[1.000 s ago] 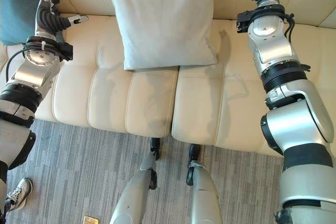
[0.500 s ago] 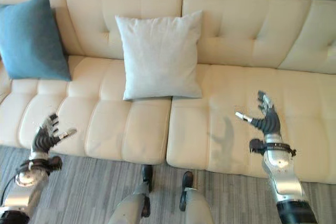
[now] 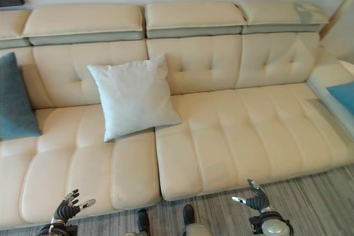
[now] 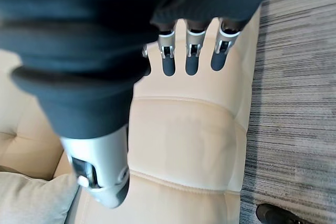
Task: Pick up all the scattered cushions and arrange them neatly on the sofa.
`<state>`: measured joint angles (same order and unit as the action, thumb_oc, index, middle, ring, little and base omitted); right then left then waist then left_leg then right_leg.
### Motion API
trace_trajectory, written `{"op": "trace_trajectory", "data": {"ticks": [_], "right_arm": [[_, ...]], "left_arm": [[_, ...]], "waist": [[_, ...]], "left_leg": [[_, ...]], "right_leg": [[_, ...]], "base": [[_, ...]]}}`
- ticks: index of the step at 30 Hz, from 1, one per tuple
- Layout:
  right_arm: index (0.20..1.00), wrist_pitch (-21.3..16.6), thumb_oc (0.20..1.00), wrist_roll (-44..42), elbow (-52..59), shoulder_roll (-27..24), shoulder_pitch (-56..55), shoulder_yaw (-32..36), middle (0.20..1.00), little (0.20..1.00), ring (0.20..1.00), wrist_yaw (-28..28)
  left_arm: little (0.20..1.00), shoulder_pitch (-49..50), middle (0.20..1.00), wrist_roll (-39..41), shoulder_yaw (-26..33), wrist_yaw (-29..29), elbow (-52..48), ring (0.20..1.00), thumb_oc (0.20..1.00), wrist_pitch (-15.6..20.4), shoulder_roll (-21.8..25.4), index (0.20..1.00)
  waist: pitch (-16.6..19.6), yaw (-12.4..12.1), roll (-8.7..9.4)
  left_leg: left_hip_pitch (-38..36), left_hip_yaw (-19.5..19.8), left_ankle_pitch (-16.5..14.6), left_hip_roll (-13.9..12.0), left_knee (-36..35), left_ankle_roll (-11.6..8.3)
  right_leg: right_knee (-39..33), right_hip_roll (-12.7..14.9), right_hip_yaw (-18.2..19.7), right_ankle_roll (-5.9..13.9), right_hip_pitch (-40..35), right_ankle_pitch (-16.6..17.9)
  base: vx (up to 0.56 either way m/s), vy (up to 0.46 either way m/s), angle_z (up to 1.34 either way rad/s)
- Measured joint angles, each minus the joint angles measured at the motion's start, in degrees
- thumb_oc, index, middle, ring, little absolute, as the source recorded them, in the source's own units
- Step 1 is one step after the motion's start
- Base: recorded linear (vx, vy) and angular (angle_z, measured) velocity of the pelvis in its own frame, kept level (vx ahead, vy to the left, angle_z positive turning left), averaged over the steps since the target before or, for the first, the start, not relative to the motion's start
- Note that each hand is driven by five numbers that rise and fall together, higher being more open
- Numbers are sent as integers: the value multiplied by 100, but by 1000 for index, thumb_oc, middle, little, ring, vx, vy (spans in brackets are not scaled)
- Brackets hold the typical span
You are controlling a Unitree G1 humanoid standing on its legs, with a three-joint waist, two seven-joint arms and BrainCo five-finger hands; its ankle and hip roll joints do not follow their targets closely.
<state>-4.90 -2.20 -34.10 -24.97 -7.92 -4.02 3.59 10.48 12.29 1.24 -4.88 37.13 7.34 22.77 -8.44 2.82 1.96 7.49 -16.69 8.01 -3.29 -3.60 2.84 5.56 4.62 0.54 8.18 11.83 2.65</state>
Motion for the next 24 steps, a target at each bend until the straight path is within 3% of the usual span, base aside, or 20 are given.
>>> {"op": "trace_trajectory", "data": {"ticks": [2, 3, 4, 5, 6, 7, 8, 9, 10, 11, 12, 13, 14, 16, 17, 19, 21, 24], "right_arm": [[1000, 5, 1000, 0, -129, 47, 66, -70, 1000, 1000, 1000, -9], [1000, 1, 1000, 2, -155, 49, 73, -101, 1000, 1000, 1000, -8], [1000, -3, 1000, 2, -169, 59, 114, -105, 1000, 1000, 1000, -5], [1000, -7, 1000, 4, -151, 50, 100, -99, 1000, 1000, 1000, -2], [1000, -16, 1000, 0, -151, 69, 117, -107, 1000, 1000, 1000, 36], [1000, -17, 1000, -2, -200, 48, 161, -129, 1000, 1000, 1000, 58], [1000, -7, 1000, -3, -264, 47, 213, -129, 1000, 1000, 1000, 86], [1000, -7, 1000, -14, -252, 39, 239, -173, 1000, 1000, 1000, 96], [1000, -10, 1000, -19, -252, 26, 249, -174, 1000, 1000, 1000, 102], [1000, -4, 1000, -20, -272, 16, 253, -162, 1000, 1000, 1000, 120], [1000, 20, 1000, -22, -317, 18, 248, -170, 1000, 1000, 1000, 141], [1000, 29, 1000, -24, -353, 24, 263, -175, 1000, 1000, 1000, 146], [1000, 32, 1000, -47, -338, 20, 257, -160, 1000, 1000, 1000, 177], [1000, 32, 1000, -127, -209, 5, 239, -143, 1000, 1000, 1000, 212], [1000, 32, 1000, -126, -183, -22, 251, -158, 1000, 1000, 1000, 208], [1000, 28, 1000, -125, -120, -108, 282, -154, 1000, 1000, 1000, 202], [1000, 28, 1000, -123, -128, -49, 332, -153, 1000, 1000, 1000, 183], [1000, 29, 1000, -126, -143, 7, 207, -26, 1000, 1000, 1000, 129]], "left_arm": [[1000, -30, 1000, -2, -70, -7, -235, 1000, 1000, 75, 21, 1000], [1000, -19, 1000, -7, -118, -7, -233, 1000, 1000, 72, 48, 1000], [1000, -12, 1000, -24, -124, -13, -228, 1000, 1000, 37, 77, 1000], [1000, 11, 1000, -63, -127, -23, -238, 1000, 1000, 29, 92, 1000], [1000, 23, 1000, -185, -136, -50, -258, 1000, 1000, 11, 159, 1000], [1000, -16, 1000, -227, -148, -90, -234, 1000, 1000, 16, 125, 1000], [1000, -106, 1000, -226, -162, -120, -194, 1000, 1000, -10, 78, 1000], [1000, -74, 1000, -229, -263, -128, -210, 1000, 1000, -9, 58, 1000], [1000, 1, 1000, -230, -324, -143, -213, 1000, 1000, -16, 25, 1000], [1000, -61, 1000, -231, -351, -138, -207, 1000, 1000, -22, -10, 1000], [1000, -74, 1000, -231, -372, -139, -212, 1000, 1000, -33, -66, 1000], [1000, -79, 1000, -231, -391, -136, -186, 1000, 1000, -42, -71, 1000], [1000, -131, 1000, -235, -392, -128, -87, 1000, 1000, -45, -76, 1000], [1000, -197, 1000, -247, -387, -128, 3, 1000, 1000, -50, -63, 1000], [1000, -199, 1000, -248, -387, -128, -1, 1000, 1000, -43, -65, 1000], [1000, -189, 1000, -248, -383, -123, -41, 1000, 1000, -40, -116, 1000], [1000, -364, 1000, -247, -391, -126, -33, 1000, 1000, -38, -133, 1000], [1000, -403, 1000, -285, -517, -112, -32, 1000, 1000, -53, -168, 1000]], "waist": [[-83, -146, -121], [-106, -216, -177], [-155, -274, -180], [-144, -334, -134], [-183, -370, -144], [-192, -453, -113], [-187, -453, -193], [-180, -515, -305], [-189, -543, -411], [-207, -478, -427], [-250, -492, -353], [-279, -491, -272], [-300, -450, -124], [-320, -364, 59], [-339, -331, 76], [-327, -244, -146], [-354, -199, -102], [-329, -100, -69]], "left_leg": [[53, 45, 5, -154, 20, 72], [59, 44, 32, -190, 16, 113], [76, 131, -3, -208, 33, 60], [75, 237, 135, -205, 43, 42], [169, 309, 173, -168, 19, -80], [295, 415, 349, -258, 8, -312], [389, 482, 357, -324, 15, -370], [590, 677, 170, -442, 10, -587], [748, 837, 35, -528, 39, -683], [875, 934, -26, -574, 84, -769], [1005, 975, -374, -556, 160, -1024], [1081, 967, -403, -497, 274, -990], [1098, 1002, -424, -274, 527, -927], [989, 1203, -573, 93, 1189, -816], [827, 1235, -595, 155, 1220, -781], [43, 1562, -563, 139, 763, -688], [-70, 1604, -634, 208, 535, -481], [-349, 1411, -649, 294, 289, -347]], "right_leg": [[1315, 5, -208, 83, 154, -603], [1616, 58, -192, 79, 84, -757], [2202, 90, -177, 167, -8, -1043], [2144, 56, -174, 185, -172, -1137], [1632, 75, -272, 26, -488, -1424], [1016, -91, -326, -426, -696, -1551], [793, -166, -316, -459, -722, -1422], [487, -395, -269, -587, -687, -1237], [469, -629, -302, -691, -618, -1005], [408, -635, -364, -764, -561, -961], [388, -593, -428, -1043, -436, -878], [345, -499, -482, -1104, -392, -798], [134, -311, -540, -1143, -361, -471], [-211, -71, -502, -1094, -416, -257], [-258, -43, -481, -1071, -420, -229], [-262, -156, -361, -775, -354, -158], [-346, -162, -226, -718, -270, -84], [-519, -51, -137, -544, -451, 54]], "base": [[-205, -58, -3], [-307, -219, -3], [-160, -173, 3], [-314, -310, 31], [-231, -206, 25], [-227, -206, 27], [-270, -187, 10], [-318, -139, 21], [-320, -138, 35], [-225, -28, 46], [-198, -18, 38], [-347, -28, 25], [-301, -20, 12], [-215, 7, 15], [-108, 16, 3], [-44, 42, -15], [2, 62, -27], [35, 73, -30]]}}
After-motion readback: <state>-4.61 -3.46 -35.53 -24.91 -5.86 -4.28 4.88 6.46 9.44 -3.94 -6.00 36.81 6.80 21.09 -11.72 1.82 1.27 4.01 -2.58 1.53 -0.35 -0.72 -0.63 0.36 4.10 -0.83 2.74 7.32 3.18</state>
